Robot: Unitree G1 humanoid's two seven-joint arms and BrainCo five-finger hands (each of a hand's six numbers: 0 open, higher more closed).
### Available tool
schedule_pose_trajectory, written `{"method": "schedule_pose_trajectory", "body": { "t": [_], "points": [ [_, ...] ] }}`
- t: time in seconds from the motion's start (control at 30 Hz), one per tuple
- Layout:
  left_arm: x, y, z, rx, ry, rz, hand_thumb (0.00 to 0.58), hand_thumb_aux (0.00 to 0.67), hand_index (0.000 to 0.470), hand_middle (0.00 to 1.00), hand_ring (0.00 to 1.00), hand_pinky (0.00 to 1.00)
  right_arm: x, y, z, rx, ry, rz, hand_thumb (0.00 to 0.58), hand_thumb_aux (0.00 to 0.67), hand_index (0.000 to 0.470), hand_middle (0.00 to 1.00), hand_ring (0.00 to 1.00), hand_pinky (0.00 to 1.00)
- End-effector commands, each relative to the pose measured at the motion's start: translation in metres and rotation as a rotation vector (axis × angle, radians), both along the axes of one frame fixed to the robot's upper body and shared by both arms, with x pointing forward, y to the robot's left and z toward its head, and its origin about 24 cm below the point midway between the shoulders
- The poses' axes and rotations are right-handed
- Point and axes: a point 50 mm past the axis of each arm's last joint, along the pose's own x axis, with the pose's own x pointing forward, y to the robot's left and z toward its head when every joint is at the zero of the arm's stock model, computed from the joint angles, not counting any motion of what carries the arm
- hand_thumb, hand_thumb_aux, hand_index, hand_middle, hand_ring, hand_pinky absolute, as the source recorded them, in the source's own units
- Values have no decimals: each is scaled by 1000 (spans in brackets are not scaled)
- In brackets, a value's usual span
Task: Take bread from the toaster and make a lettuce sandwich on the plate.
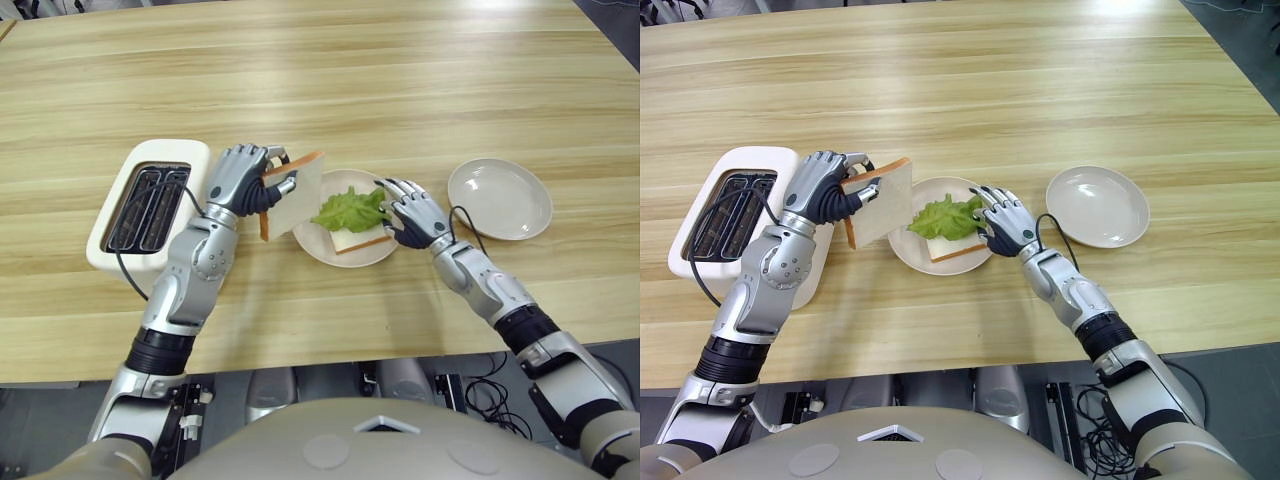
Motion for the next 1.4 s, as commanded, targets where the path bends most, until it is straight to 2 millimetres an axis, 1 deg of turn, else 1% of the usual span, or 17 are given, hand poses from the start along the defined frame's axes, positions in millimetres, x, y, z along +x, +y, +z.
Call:
{"method": "schedule_pose_trajectory", "body": {
  "t": [0.03, 0.07, 0.1, 0.47, 0.63, 0.73, 0.8, 1.0, 1.1, 1.17, 1.27, 1.33, 1.4],
  "points": [
    [2, -2, -3, 7, 8, 5, 580, 670, 460, 1000, 1000, 1000, -1, 0, -1, 11, 23, -1, 580, 670, 460, 0, 0, 0],
    [2, -2, -4, 6, 8, 5, 580, 670, 460, 1000, 1000, 1000, -1, 0, -1, 14, 24, 0, 506, 431, 296, 0, 0, 0],
    [3, -2, -4, 5, 8, 4, 580, 670, 460, 1000, 1000, 1000, 0, 0, 0, 16, 24, 0, 0, 0, 0, 0, 0, 0],
    [6, -2, -5, -2, 7, 4, 580, 670, 460, 1000, 1000, 1000, 5, -2, 9, 28, -5, -6, 0, 0, 0, 0, 0, 0],
    [6, -1, -6, -5, 11, 8, 580, 670, 460, 1000, 1000, 1000, 7, 0, 13, 45, -15, -4, 0, 0, 0, 0, 0, 0],
    [7, -1, -8, -13, 21, 7, 580, 670, 460, 1000, 1000, 1000, 10, -1, 18, 67, -40, -15, 0, 0, 0, 0, 0, 0],
    [11, -4, -11, -36, 42, -6, 580, 670, 460, 1000, 1000, 1000, 14, -6, 24, 102, -66, -41, 0, 0, 0, 0, 0, 0],
    [32, -22, -15, -291, 190, -125, 580, 670, 460, 1000, 1000, 1000, 26, -33, 54, 237, -199, -158, 0, 0, 0, 0, 0, 0],
    [42, -29, -13, -426, 234, -157, 580, 670, 460, 1000, 1000, 1000, 23, -43, 68, 329, -311, -167, 0, 0, 0, 0, 0, 0],
    [46, -37, -11, -538, 255, -179, 580, 670, 460, 1000, 1000, 1000, 16, -39, 70, 385, -356, -116, 0, 0, 0, 0, 0, 0],
    [49, -51, -15, -680, 308, -208, 580, 670, 460, 1000, 1000, 1000, 7, -34, 65, 470, -367, -85, 0, 0, 0, 0, 0, 0],
    [49, -62, -25, -750, 366, -218, 580, 670, 460, 1000, 1000, 1000, 4, -33, 60, 494, -359, -87, 0, 0, 0, 0, 0, 0],
    [48, -71, -36, -778, 426, -218, 580, 670, 460, 1000, 1000, 1000, 3, -30, 56, 495, -345, -82, 0, 0, 0, 0, 0, 0]
  ]
}}
